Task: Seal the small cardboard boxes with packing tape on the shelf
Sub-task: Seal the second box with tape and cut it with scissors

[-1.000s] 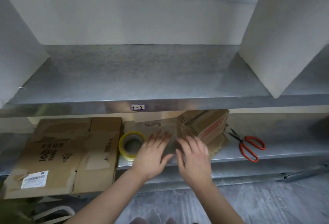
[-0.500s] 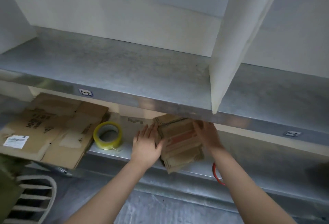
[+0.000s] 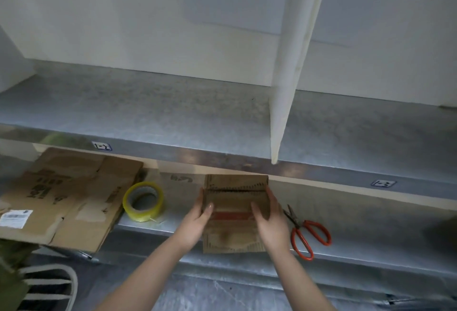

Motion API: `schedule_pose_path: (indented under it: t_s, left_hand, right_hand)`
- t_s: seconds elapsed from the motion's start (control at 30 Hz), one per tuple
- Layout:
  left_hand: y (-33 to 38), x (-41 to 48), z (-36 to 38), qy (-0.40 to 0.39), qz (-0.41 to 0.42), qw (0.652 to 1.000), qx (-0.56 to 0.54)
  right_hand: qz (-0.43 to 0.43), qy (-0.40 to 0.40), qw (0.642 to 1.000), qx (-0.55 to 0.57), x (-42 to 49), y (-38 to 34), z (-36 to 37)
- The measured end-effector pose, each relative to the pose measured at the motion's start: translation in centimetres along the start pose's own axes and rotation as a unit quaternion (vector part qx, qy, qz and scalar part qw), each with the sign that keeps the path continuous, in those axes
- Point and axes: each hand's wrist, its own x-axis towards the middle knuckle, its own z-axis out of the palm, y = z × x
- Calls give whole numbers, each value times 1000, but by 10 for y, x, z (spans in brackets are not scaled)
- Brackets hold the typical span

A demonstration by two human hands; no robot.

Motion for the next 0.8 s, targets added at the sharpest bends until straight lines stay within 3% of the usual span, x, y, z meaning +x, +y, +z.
schedule_pose_path:
  t_s: [0.13,0.2,0.3,0.37,0.43,0.53,0.7,0.73,0.8]
  left_hand:
    - [9,5,-19,44,34,992,116]
    - [12,8,-40,30,31,984,173]
    - [21,18,-65,-86,32,979,183]
    - [26,21,-69,-172,55,950,257]
    - [21,19,-69,-188,100,925,316]
    - [7,7,-62,-106,121,933,323]
    - [-11,-17,-19,82,80,920,374]
    - [-11,-20,-10,98,69,917,381]
    - [-11,-23,2,95,73,920,372]
  right_hand:
    - [4,-24,998,56,12,-2,-2]
    - [2,-67,994,82,15,2,-3]
    - [2,-127,984,127,27,-1,-6]
    - [3,-166,976,138,34,-5,-6]
    - [-11,-196,972,130,40,-6,-6]
    - [-16,-201,972,119,47,-13,-4]
    - [-57,12,998,-3,27,-24,16]
    - [-69,24,997,-8,15,-23,19]
    - [-81,-26,996,-4,-7,-18,22]
